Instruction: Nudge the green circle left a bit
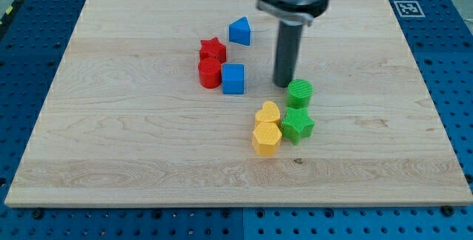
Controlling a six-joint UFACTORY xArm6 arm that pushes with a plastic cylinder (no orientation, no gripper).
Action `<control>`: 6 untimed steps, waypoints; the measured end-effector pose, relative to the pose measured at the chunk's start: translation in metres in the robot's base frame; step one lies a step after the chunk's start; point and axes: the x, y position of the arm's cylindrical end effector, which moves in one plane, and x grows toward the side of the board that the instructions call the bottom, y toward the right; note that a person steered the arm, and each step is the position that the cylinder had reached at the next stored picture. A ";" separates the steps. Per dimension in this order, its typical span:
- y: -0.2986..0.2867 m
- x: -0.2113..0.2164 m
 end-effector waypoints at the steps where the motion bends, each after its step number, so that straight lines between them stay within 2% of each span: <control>1: 0.055 -0.002; 4: 0.052 0.026; 6: 0.011 0.052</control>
